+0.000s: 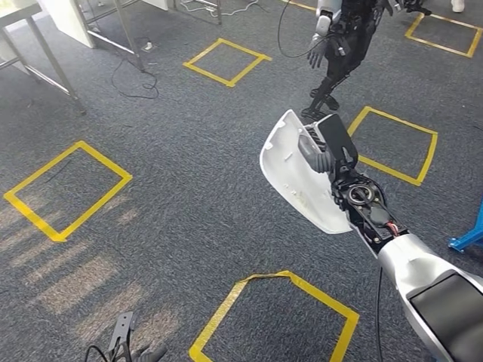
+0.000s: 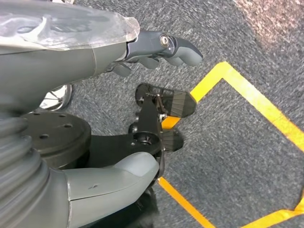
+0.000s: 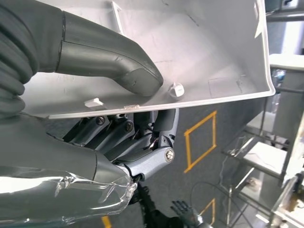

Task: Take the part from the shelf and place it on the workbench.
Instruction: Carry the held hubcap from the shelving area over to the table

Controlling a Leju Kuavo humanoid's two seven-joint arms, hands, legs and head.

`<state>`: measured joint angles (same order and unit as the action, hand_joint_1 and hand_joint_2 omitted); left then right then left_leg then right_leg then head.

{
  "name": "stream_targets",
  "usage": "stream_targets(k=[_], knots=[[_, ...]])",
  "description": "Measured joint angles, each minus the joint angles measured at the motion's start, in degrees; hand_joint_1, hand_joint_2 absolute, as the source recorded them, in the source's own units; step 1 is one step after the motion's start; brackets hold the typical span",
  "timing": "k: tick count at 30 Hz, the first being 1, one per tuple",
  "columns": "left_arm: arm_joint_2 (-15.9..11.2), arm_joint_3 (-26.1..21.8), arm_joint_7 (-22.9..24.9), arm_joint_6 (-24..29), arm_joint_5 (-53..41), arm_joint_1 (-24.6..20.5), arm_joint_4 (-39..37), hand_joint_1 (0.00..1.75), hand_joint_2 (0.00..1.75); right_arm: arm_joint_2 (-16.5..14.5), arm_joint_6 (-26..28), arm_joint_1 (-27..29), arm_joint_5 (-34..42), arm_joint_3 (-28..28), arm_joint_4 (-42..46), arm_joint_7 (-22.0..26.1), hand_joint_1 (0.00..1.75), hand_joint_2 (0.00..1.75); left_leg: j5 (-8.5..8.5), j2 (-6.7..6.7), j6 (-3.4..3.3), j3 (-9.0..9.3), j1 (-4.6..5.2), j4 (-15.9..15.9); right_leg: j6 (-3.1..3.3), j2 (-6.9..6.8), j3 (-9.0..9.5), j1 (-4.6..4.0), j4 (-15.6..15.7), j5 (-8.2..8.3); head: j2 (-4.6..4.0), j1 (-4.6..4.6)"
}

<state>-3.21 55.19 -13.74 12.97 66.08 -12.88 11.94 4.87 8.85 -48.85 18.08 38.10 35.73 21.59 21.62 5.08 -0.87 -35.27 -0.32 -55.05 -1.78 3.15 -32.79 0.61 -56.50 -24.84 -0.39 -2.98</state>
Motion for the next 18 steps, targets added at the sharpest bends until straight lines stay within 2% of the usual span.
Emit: stream_targets(k=[1,3,4,5,7,8,9,10,11,12,13,14,15,16,18], knots=[[0.0,0.0,0.0,0.0,0.0,-0.1,0.0,0.0,1.75,0.2,0.0,0.1,0.0,-0.2,0.2,0.0,1.75,1.75,-0.1,0.47,0.29,-0.23,-0.05,-0.1,0.14,0.37,0.5,-0.06,1.2,0.13,0.0,-0.01],[0.1,-0.1,0.1,-0.2,-0.1,0.0,0.0,0.0,1.75,0.4,0.0,0.4,0.0,-0.5,0.7,0.0,1.75,1.75,-0.34,1.2,0.96,-0.56,-0.22,0.0,0.6,-0.5,0.72,-0.08,1.6,0.27,0.0,-0.01],[0.1,-0.1,0.1,-0.3,-0.1,0.1,0.0,0.0,1.75,0.4,-0.1,0.4,-0.1,-0.6,0.9,0.0,1.75,1.75,0.06,0.65,1.24,-0.86,-0.17,-0.4,0.92,-1.04,0.86,0.0,1.9,0.45,0.0,-0.02],[0.1,-0.1,0.0,-0.5,0.0,0.1,0.0,0.0,1.75,0.4,-0.2,0.4,-0.1,-0.7,1.1,0.1,1.75,1.75,1.15,-0.45,1.48,-1.63,-0.09,-2.0,1.22,-1.61,0.96,0.13,2.1,0.65,0.0,-0.04],[0.2,-0.1,-0.1,-0.7,0.1,0.3,0.0,0.0,1.75,0.4,-0.7,0.4,-0.1,-0.8,1.2,0.2,1.75,1.75,4.87,-3.21,1.85,-4.63,-0.07,-8.7,1.54,-2.67,1.02,0.14,2.4,0.81,0.0,-0.08],[0.3,-0.1,-0.1,-0.8,0.2,0.4,0.0,0.0,1.75,0.4,-0.9,0.4,-0.1,-0.8,1.2,0.3,1.75,1.75,6.66,-3.89,2.02,-6.49,-0.15,-12.9,1.6,-3.23,1.0,0.09,2.4,0.79,0.0,-0.09],[0.4,-0.1,-0.1,-0.8,0.1,0.5,0.0,0.0,1.75,0.4,-1.2,0.6,-0.1,-0.8,1.2,0.5,1.75,1.75,7.58,-4.21,2.14,-7.83,-0.2,-15.9,1.64,-3.77,1.01,0.05,2.4,0.76,0.0,-0.1],[0.5,-0.1,-0.1,-0.8,0.1,0.6,0.0,0.0,1.75,0.3,-1.5,0.7,-0.1,-0.8,1.1,0.6,1.75,1.75,7.56,-4.39,2.21,-8.31,-0.22,-17.0,1.65,-4.32,1.02,0.04,2.4,0.72,0.0,-0.1],[0.5,-0.1,-0.1,-0.7,0.0,0.7,0.0,0.0,1.75,0.3,-1.8,0.8,-0.1,-0.7,1.1,0.8,1.75,1.75,6.47,-4.6,2.2,-7.59,-0.23,-15.6,1.62,-4.87,1.03,0.03,2.3,0.67,0.0,-0.1],[0.5,-0.1,-0.1,-0.6,0.0,0.8,0.0,0.0,1.75,0.2,-2.1,0.9,-0.1,-0.7,1.1,1.0,1.75,1.75,4.69,-5.01,2.11,-5.79,-0.21,-12.1,1.53,-5.38,1.06,0.03,2.3,0.6,0.0,-0.1],[0.5,-0.1,-0.1,-0.3,0.0,0.8,0.0,0.0,1.75,0.1,-2.4,0.9,-0.1,-0.7,1.1,1.3,1.75,1.75,2.99,-5.96,1.95,-3.44,-0.12,-7.6,1.38,-5.87,1.08,-0.03,2.3,0.49,-0.01,-0.1],[0.5,-0.1,-0.2,-0.1,0.1,0.8,0.0,0.0,1.75,0.1,-2.7,0.9,0.0,-0.7,1.1,1.6,1.75,1.75,1.64,-6.71,1.66,-1.43,0.07,-3.6,1.17,-6.33,1.06,-0.18,2.2,0.36,-0.01,-0.08],[0.5,-0.1,-0.4,0.0,0.1,0.8,0.0,0.0,1.75,0.1,-2.9,0.9,0.1,-0.7,1.0,1.9,1.75,1.75,0.94,-7.23,1.35,-0.15,0.26,-1.0,0.96,-6.73,1.06,-0.34,2.1,0.24,-0.01,-0.04],[0.5,-0.2,-0.5,0.1,0.2,0.9,0.0,0.0,1.75,0.0,-3.0,0.9,0.2,-0.7,1.0,2.1,1.75,1.75,0.8,-7.4,1.07,0.36,0.44,0.2,0.74,-7.12,1.06,-0.51,2.1,0.12,-0.01,0.01],[0.4,-0.2,-0.7,0.2,0.3,1.0,0.0,0.0,1.75,-0.2,-3.2,1.0,0.3,-0.7,0.9,2.3,1.75,1.75,0.69,-6.42,0.51,0.31,0.48,0.3,0.26,-7.74,1.12,-0.59,2.1,-0.1,0.0,0.08]])
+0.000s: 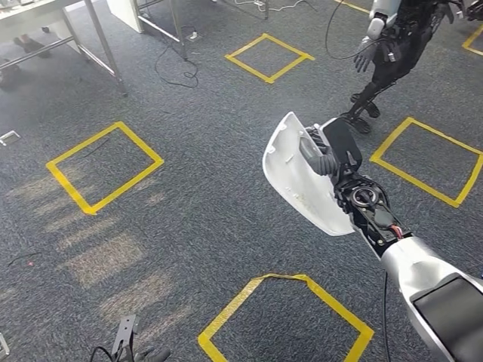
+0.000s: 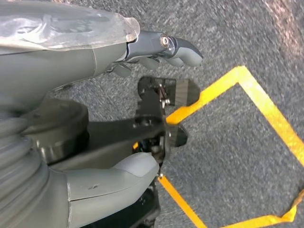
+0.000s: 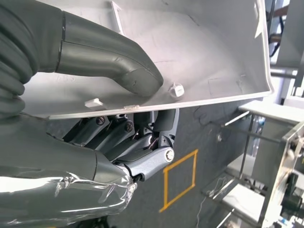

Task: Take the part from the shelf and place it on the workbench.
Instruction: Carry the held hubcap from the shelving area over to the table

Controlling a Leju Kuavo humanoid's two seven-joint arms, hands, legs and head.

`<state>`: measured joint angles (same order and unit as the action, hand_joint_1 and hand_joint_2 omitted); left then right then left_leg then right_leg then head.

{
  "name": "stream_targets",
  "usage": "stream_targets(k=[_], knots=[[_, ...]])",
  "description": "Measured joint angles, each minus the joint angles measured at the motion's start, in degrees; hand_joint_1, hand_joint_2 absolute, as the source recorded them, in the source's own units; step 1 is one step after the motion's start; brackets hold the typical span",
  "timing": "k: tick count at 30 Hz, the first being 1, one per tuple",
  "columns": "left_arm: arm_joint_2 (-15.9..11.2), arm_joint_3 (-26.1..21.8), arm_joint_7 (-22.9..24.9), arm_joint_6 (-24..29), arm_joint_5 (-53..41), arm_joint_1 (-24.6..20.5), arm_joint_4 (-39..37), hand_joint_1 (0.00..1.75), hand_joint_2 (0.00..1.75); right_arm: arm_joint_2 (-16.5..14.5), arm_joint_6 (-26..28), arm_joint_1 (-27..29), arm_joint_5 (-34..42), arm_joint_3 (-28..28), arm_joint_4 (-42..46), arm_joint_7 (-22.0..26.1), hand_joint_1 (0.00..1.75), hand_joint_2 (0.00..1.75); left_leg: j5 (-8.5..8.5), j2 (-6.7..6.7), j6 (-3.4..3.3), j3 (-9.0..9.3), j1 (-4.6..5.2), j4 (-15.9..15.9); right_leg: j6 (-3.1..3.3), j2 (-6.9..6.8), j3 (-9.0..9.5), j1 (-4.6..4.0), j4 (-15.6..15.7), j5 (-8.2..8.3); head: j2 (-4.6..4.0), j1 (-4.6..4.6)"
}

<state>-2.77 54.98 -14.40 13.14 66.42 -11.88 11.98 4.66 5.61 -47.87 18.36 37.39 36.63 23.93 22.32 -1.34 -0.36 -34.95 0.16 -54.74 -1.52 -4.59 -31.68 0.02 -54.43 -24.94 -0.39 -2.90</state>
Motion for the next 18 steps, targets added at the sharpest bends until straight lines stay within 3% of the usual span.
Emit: stream_targets(k=[2,3,5,6,7,8,9,10,12,14,16,18], knots=[[-0.1,0.0,-0.1,0.0,0.0,0.1,0.0,0.0,1.75,-0.2,0.0,0.0,0.1,0.0,0.0,0.1,1.75,1.75,-0.18,0.83,-0.55,0.25,-0.23,0.4,-0.6,1.17,-0.6,0.22,-1.7,-1.4,0.0,0.02],[-0.1,0.0,-0.1,0.0,0.0,0.1,0.0,0.0,1.75,-0.2,0.0,0.0,0.2,0.0,-0.1,0.2,1.75,1.75,-0.26,1.22,-0.81,0.41,-0.39,0.5,-0.86,2.27,-1.69,0.35,-4.3,-2.92,0.0,0.02],[-0.1,-0.1,-0.2,0.1,0.0,0.0,0.0,0.0,1.75,-0.3,-0.1,0.2,0.3,-0.1,-0.2,0.3,1.75,1.75,-0.26,2.08,-1.1,0.49,-0.45,0.5,-1.16,4.04,-5.34,0.47,-12.4,-6.61,0.0,0.02],[-0.1,-0.1,-0.2,0.3,0.0,0.1,0.0,0.0,1.75,-0.3,-0.1,0.4,0.4,-0.1,-0.3,0.3,1.75,1.75,-0.26,2.63,-1.16,0.51,-0.44,0.5,-1.26,4.29,-7.08,0.5,-15.9,-7.73,0.0,0.01],[0.0,-0.1,-0.2,0.4,0.1,0.1,0.0,0.0,1.75,-0.3,-0.1,0.7,0.4,-0.1,-0.4,0.3,1.75,1.75,-0.25,3.23,-1.18,0.52,-0.45,0.4,-1.29,4.38,-8.07,0.52,-17.6,-7.8,0.0,0.02],[0.0,-0.1,-0.3,0.7,0.1,0.1,0.0,0.0,1.75,-0.3,-0.1,0.9,0.5,-0.1,-0.5,0.4,1.75,1.75,-0.24,3.86,-1.16,0.53,-0.46,0.4,-1.26,4.43,-7.99,0.56,-17.0,-6.77,0.0,0.02],[0.0,-0.2,-0.3,0.9,0.2,0.2,0.0,0.0,1.75,-0.3,-0.1,1.0,0.5,-0.1,-0.6,0.5,1.75,1.75,-0.21,4.46,-1.11,0.55,-0.48,0.2,-1.19,4.56,-6.81,0.61,-14.1,-4.81,0.0,0.02],[0.0,-0.3,-0.4,1.1,0.2,0.2,0.0,0.0,1.75,-0.3,0.0,1.0,0.5,-0.1,-0.6,0.5,1.75,1.75,-0.14,5.0,-1.01,0.53,-0.49,0.1,-1.1,5.14,-4.94,0.71,-9.9,-2.55,0.0,0.02],[0.0,-0.5,-0.6,1.2,0.2,0.2,0.0,0.0,1.75,-0.2,0.2,1.2,0.6,-0.2,-0.4,0.6,1.75,1.75,-0.07,5.94,-0.64,0.26,-0.37,-0.3,-0.85,6.78,-1.71,0.92,-2.9,-0.03,0.0,0.01],[0.1,-0.6,-0.9,1.1,0.1,0.4,0.0,0.0,1.75,-0.1,0.6,2.0,0.8,-0.4,0.2,0.4,1.75,1.75,-0.24,6.78,-0.08,-0.04,-0.43,-0.4,-0.48,7.39,-0.75,0.81,-0.9,0.05,0.0,0.0],[0.0,-0.6,-1.2,0.8,0.0,0.8,0.0,0.0,1.75,-0.1,0.9,2.9,1.0,-0.4,1.0,0.1,1.75,1.75,-0.35,7.27,0.55,-0.23,-0.5,-0.2,0.18,6.6,-0.63,0.89,-0.6,0.33,0.0,0.0],[-0.1,-0.6,-1.4,0.7,0.0,1.0,0.1,0.0,1.75,0.0,1.0,3.1,1.4,-0.5,1.5,-0.1,1.75,1.75,1.49,5.68,1.05,-1.47,-0.38,-2.8,0.83,5.78,-0.49,1.15,-0.2,0.71,0.0,-0.09]])
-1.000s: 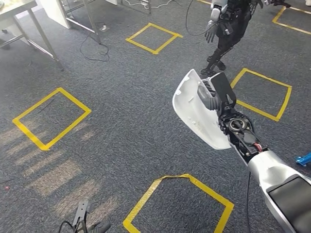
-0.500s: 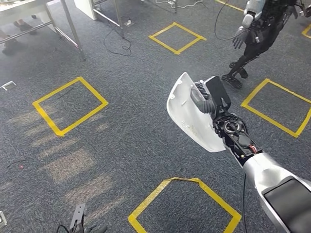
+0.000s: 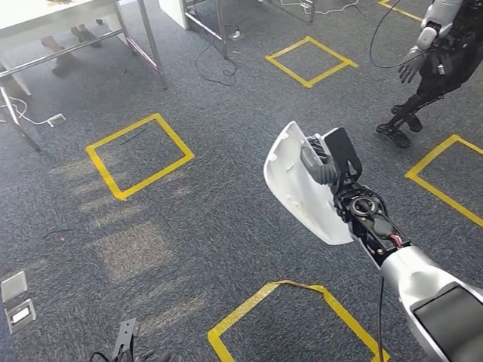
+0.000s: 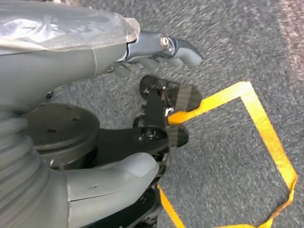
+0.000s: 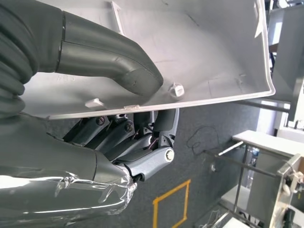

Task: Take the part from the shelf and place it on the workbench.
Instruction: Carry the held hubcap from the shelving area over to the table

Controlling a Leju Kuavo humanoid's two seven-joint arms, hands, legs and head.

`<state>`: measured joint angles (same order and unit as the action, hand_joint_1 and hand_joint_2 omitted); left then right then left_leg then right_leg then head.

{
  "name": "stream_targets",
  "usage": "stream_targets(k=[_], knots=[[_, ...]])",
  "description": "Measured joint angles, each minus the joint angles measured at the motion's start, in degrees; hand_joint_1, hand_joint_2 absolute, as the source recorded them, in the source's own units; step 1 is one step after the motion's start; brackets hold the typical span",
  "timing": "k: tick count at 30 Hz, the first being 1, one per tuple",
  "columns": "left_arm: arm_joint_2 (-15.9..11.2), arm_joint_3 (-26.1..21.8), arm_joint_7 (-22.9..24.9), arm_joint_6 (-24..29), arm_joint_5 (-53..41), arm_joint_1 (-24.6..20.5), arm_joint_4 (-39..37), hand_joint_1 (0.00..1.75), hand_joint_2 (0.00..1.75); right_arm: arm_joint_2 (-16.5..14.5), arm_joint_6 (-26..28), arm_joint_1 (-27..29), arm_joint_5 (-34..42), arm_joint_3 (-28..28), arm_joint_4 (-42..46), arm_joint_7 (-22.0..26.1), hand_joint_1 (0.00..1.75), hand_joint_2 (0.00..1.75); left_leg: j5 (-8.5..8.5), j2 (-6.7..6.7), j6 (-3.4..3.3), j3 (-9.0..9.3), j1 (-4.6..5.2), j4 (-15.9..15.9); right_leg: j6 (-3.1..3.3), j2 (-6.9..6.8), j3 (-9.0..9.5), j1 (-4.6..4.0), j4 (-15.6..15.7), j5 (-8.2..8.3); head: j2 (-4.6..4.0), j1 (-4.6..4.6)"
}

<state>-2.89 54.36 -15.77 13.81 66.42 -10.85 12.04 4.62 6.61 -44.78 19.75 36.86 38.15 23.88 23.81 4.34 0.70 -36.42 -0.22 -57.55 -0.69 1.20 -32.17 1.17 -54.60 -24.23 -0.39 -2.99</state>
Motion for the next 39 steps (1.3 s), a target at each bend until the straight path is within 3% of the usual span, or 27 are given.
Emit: stream_targets(k=[3,4,5,6,8,10,12,14,16,18,19,20,21,23,24,26,28,30,33,35,36,39], knots=[[0.0,-0.1,-0.1,-0.3,0.1,-0.1,0.0,0.0,1.75,0.0,-0.3,0.4,0.5,-0.3,0.2,0.3,1.75,1.75,5.61,-3.16,0.49,-5.11,-0.19,-11.7,0.38,-1.38,-0.05,-0.28,0.1,0.1,0.0,-0.08],[0.0,-0.1,-0.3,-0.6,0.2,-0.2,0.0,0.0,1.75,0.0,-0.7,0.5,0.7,-0.3,0.1,0.4,1.75,1.75,6.3,-3.51,0.56,-6.21,-0.22,-14.3,0.41,-1.89,-0.06,-0.35,0.1,0.08,0.0,-0.08],[0.0,-0.1,-0.4,-0.9,0.3,-0.4,0.0,0.0,1.75,0.0,-1.2,0.6,1.0,-0.3,0.1,0.6,1.75,1.75,5.82,-3.69,0.54,-6.13,-0.22,-14.4,0.43,-2.43,-0.05,-0.39,0.1,0.06,0.0,-0.08],[0.0,-0.2,-0.6,-1.2,0.4,-0.7,0.0,0.0,1.75,0.0,-1.6,0.6,1.2,-0.3,0.1,0.8,1.75,1.75,4.38,-3.91,0.43,-4.85,-0.21,-12.0,0.4,-2.95,-0.02,-0.42,0.1,0.03,0.0,-0.08],[0.0,-0.2,-1.0,-1.5,0.5,-1.4,0.0,0.0,1.75,0.0,-1.9,0.4,1.4,-0.4,0.1,1.0,1.75,1.75,0.95,-5.59,-0.07,-0.34,0.06,-3.5,0.22,-3.96,0.07,-0.58,0.1,-0.08,0.0,-0.09],[0.1,-0.2,-1.3,-1.9,0.3,-1.9,0.1,0.0,1.75,0.0,-2.0,0.2,1.4,-0.4,0.0,1.0,1.75,1.75,-0.46,-7.1,-0.73,2.27,0.53,1.9,-0.13,-4.88,0.04,-0.94,0.0,-0.21,0.0,-0.02],[0.1,-0.2,-1.4,-2.3,-0.1,-2.1,0.1,0.0,1.75,-0.1,-2.1,0.1,1.4,-0.4,-0.1,1.0,1.75,1.75,-0.52,-6.58,-1.3,2.34,0.72,2.7,-0.57,-5.83,0.06,-1.19,0.0,-0.32,0.0,0.05],[0.3,-0.2,-1.4,-2.1,-0.2,-2.0,0.2,0.0,1.75,-0.2,-2.2,0.1,1.4,-0.4,-0.2,1.0,1.75,1.75,-0.74,-5.59,-1.8,2.42,0.47,3.0,-1.17,-5.43,-0.22,-1.0,-0.9,-1.22,0.0,0.08],[0.4,-0.2,-1.5,-1.5,0.0,-2.0,0.2,0.0,1.75,-0.2,-2.4,-0.1,1.3,-0.5,-0.4,1.1,1.75,1.75,-0.93,-4.75,-2.27,2.57,0.21,3.3,-1.7,-3.32,-2.38,-0.74,-5.9,-4.19,0.0,0.09],[0.6,-0.2,-1.8,-1.0,0.4,-2.0,0.2,0.0,1.75,-0.3,-2.9,0.1,1.0,-0.5,-0.6,1.1,1.75,1.75,-0.95,-3.72,-2.51,2.57,0.19,3.3,-1.98,-1.86,-6.15,-0.65,-14.1,-7.62,0.0,0.08],[0.7,-0.3,-2.0,-0.8,0.5,-1.9,0.2,0.0,1.75,-0.3,-3.0,0.3,0.8,-0.4,-0.7,1.2,1.75,1.75,-0.95,-3.1,-2.55,2.58,0.17,3.2,-2.06,-1.66,-7.54,-0.62,-16.9,-8.24,0.0,0.08],[0.8,-0.3,-2.0,-0.7,0.6,-1.7,0.2,0.0,1.75,-0.3,-3.1,0.5,0.5,-0.4,-0.9,1.2,1.75,1.75,-0.94,-2.44,-2.56,2.59,0.14,3.2,-2.07,-1.56,-7.96,-0.59,-17.5,-7.71,0.0,0.08],[0.8,-0.4,-2.0,-0.7,0.5,-1.6,0.2,0.0,1.75,-0.3,-3.0,0.7,0.1,-0.5,-1.0,1.3,1.75,1.75,-0.91,-1.79,-2.53,2.61,0.1,3.0,-2.01,-1.43,-7.27,-0.57,-15.6,-6.11,0.0,0.08],[0.9,-0.5,-1.7,-0.9,-0.1,-1.5,0.2,0.0,1.75,-0.3,-2.5,1.0,-0.7,-0.5,-0.9,1.2,1.75,1.75,-0.75,-0.62,-2.29,2.6,0.05,2.7,-1.75,-0.18,-3.83,-0.43,-7.7,-2.01,0.0,0.08],[0.9,-0.5,-1.4,-1.1,-0.4,-1.5,0.2,0.0,1.75,-0.3,-2.3,1.3,-1.0,-0.6,-0.8,1.0,1.75,1.75,-0.67,-0.09,-2.11,2.48,0.08,2.5,-1.62,0.71,-2.23,-0.32,-4.1,-0.77,0.0,0.08],[1.0,-0.5,-1.0,-1.4,-0.9,-1.4,0.2,0.0,1.75,-0.3,-2.1,2.3,-1.3,-0.7,-0.3,0.5,1.75,1.75,-0.73,0.79,-1.62,2.1,0.02,2.4,-1.37,1.84,-0.81,-0.26,-0.9,-0.4,0.0,0.08],[1.0,-0.5,-0.9,-1.4,-1.0,-1.1,0.2,0.0,1.75,-0.3,-2.0,3.2,-1.7,-0.7,0.3,0.0,1.75,1.75,-0.9,1.37,-1.03,1.84,-0.13,2.5,-0.85,1.24,-0.6,-0.28,-0.6,-0.3,0.0,0.07],[1.0,-0.5,-0.7,-1.5,-1.3,-0.9,0.2,0.0,1.75,-0.4,-2.0,3.5,-2.0,-0.8,0.8,-0.4,1.75,1.75,0.45,-0.02,-0.42,0.96,-0.01,0.6,-0.2,0.45,-0.31,-0.06,-0.1,0.0,0.0,0.02],[1.0,-0.5,-0.1,-2.0,-2.3,-1.2,0.2,0.0,1.75,-0.5,-1.6,4.0,-2.4,-1.1,1.0,-0.7,1.75,1.75,5.69,-3.2,0.24,-3.87,-0.1,-10.0,0.2,-0.83,-0.17,-0.11,0.2,0.13,0.0,-0.06],[1.1,-0.5,0.4,-2.5,-3.0,-1.5,0.2,0.0,1.75,-0.5,-1.5,4.7,-2.5,-1.3,1.1,-0.8,1.75,1.75,6.57,-3.74,0.35,-5.95,-0.17,-14.2,0.26,-1.81,-0.15,-0.22,0.2,0.06,0.0,-0.07],[1.1,-0.5,0.6,-2.7,-3.2,-1.7,0.2,0.0,1.75,-0.5,-1.5,5.0,-2.5,-1.4,1.3,-0.9,1.75,1.75,5.45,-3.89,0.28,-5.38,-0.16,-13.0,0.25,-2.29,-0.12,-0.24,0.1,0.01,0.0,-0.07],[1.1,-0.5,0.6,-3.2,-3.6,-2.5,0.2,0.0,1.75,-0.5,-1.9,5.2,-2.6,-2.0,1.9,-1.3,1.75,1.75,0.33,-5.49,-0.42,0.55,0.14,-1.2,-0.02,-3.41,0.01,-0.42,0.1,-0.22,0.0,-0.07]])
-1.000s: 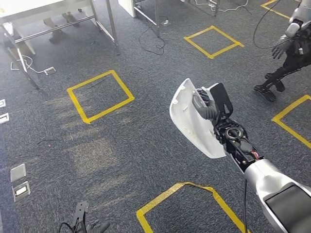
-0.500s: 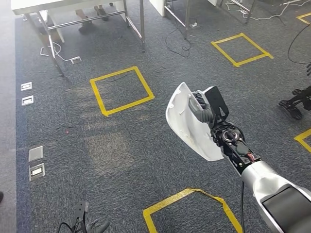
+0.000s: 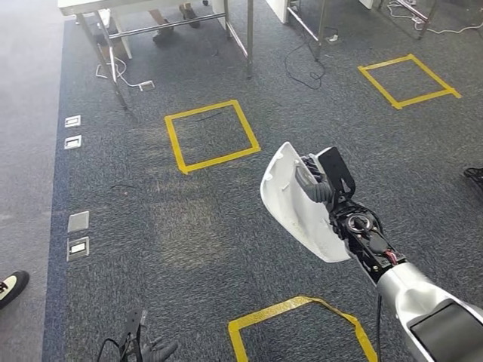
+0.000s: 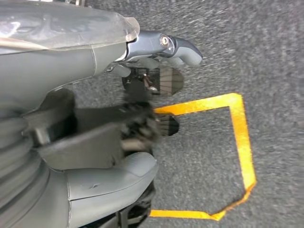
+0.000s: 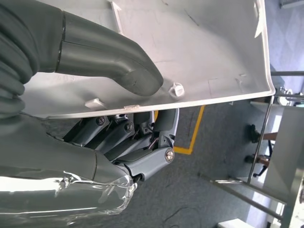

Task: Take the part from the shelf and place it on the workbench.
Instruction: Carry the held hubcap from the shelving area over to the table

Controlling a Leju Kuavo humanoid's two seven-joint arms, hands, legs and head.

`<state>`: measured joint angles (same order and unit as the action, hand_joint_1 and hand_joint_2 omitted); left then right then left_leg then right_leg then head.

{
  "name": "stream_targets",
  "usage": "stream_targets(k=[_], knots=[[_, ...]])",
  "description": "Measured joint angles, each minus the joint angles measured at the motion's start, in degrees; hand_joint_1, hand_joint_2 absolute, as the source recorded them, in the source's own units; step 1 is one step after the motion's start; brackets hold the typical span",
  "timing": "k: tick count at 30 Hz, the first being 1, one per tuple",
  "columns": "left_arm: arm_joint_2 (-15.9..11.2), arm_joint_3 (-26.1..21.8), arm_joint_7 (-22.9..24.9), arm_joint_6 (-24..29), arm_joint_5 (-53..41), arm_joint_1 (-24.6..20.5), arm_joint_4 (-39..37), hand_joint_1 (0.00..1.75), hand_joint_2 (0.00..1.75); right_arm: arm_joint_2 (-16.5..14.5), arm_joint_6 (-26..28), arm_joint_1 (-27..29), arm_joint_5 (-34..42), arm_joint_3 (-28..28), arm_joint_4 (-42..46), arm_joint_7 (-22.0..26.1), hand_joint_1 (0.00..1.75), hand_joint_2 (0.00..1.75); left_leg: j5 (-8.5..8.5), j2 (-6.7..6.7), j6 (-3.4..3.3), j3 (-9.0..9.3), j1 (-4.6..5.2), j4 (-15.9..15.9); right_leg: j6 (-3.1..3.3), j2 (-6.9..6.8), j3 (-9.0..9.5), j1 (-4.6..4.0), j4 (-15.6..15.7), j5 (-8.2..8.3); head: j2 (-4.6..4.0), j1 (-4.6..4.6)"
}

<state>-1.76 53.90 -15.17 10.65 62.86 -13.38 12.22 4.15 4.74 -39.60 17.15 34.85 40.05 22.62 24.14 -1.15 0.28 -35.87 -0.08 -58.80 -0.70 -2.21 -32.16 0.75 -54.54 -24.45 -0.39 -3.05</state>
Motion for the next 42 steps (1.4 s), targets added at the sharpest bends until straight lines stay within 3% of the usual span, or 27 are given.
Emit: stream_targets(k=[2,6,10,14,18,42], knots=[[0.0,0.0,-0.1,0.0,0.0,-0.4,0.0,0.0,1.75,0.1,-0.7,-0.2,-0.4,-0.3,0.2,-0.5,1.75,1.75,-0.9,-0.83,-0.47,1.97,0.3,4.0,-0.35,-0.45,-0.03,-0.31,-0.1,-0.21,0.0,0.07],[0.2,0.0,0.2,0.1,0.2,-0.1,0.0,0.0,1.75,0.2,-3.7,-0.5,-0.7,-0.3,0.3,-2.0,1.75,1.75,-0.91,-0.33,-0.34,2.06,0.29,4.4,1.17,-0.66,0.06,-0.68,-0.1,-0.35,0.0,0.15],[0.4,0.0,0.7,-0.1,0.0,0.2,0.0,0.0,1.75,0.2,-7.0,-0.6,-0.1,-0.4,0.4,-2.4,1.75,1.75,-0.88,-0.11,-0.61,2.03,0.32,4.4,0.68,-0.86,0.39,-0.66,0.5,-0.04,0.0,0.15],[0.4,0.0,1.8,-0.4,-0.8,0.5,0.0,0.0,1.75,0.2,-8.0,-0.6,-0.3,-0.3,0.4,-2.8,1.75,1.75,-0.82,-0.12,-0.79,2.02,0.39,4.3,-0.29,-0.86,0.5,-0.57,0.8,0.11,0.0,0.15],[0.5,0.1,2.1,-0.6,-1.1,0.3,0.0,0.0,1.75,0.3,-8.2,-0.7,-0.6,-0.3,0.4,-3.1,1.75,1.75,-0.84,-0.11,-0.88,2.01,0.41,4.3,-0.76,-0.86,0.52,-0.53,0.8,0.11,0.0,0.15],[0.7,0.1,0.0,-0.4,0.9,-0.1,0.0,0.0,1.75,-1.9,-9.0,-3.7,-1.3,0.8,-2.2,-2.2,1.75,1.75,-1.04,-0.14,-0.91,2.06,0.25,4.5,-0.76,-0.86,0.46,-0.75,0.8,0.09,0.0,0.15]])
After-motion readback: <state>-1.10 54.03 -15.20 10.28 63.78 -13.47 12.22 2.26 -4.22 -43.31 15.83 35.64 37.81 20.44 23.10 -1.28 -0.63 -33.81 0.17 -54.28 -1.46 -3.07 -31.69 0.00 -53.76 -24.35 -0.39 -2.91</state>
